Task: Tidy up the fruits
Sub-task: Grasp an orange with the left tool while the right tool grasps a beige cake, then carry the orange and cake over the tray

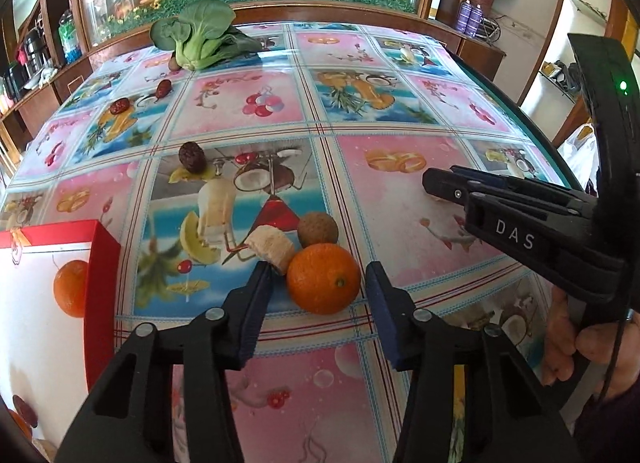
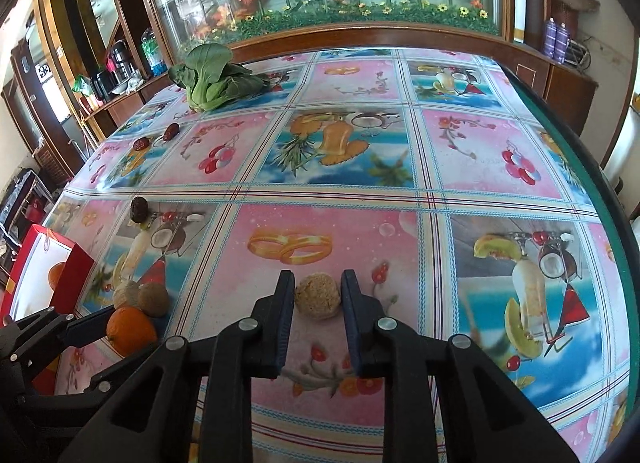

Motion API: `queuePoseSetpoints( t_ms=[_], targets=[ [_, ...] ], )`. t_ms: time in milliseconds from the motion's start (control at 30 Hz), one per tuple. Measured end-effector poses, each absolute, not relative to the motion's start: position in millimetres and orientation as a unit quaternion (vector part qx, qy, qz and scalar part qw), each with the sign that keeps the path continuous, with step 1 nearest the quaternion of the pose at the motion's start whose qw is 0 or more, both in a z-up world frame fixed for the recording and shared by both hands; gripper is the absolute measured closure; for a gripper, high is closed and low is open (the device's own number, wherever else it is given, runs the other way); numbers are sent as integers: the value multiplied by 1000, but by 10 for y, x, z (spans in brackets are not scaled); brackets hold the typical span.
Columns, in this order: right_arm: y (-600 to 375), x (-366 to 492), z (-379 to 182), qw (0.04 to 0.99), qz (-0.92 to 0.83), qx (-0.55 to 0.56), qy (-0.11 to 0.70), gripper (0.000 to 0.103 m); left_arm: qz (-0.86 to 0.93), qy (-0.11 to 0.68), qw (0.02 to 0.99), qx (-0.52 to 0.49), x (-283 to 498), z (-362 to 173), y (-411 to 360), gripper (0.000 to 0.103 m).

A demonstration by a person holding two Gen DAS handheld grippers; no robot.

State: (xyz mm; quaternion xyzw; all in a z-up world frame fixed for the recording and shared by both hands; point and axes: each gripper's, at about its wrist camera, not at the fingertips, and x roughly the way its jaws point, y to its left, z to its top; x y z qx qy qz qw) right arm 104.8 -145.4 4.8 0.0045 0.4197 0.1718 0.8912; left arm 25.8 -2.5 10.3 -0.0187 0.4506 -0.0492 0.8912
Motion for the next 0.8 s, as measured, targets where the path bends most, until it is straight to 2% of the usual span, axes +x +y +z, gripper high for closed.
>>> queuePoseSetpoints(
  t_ms=[167, 800],
  targets=[
    [-1451, 1039, 51, 891, 174, 5, 419, 81, -58, 450, 891, -23, 241, 108, 0, 66],
    [-1594, 1037, 80, 898, 161, 37, 407, 81, -57, 422, 903, -46, -293, 348, 152, 67]
  ],
)
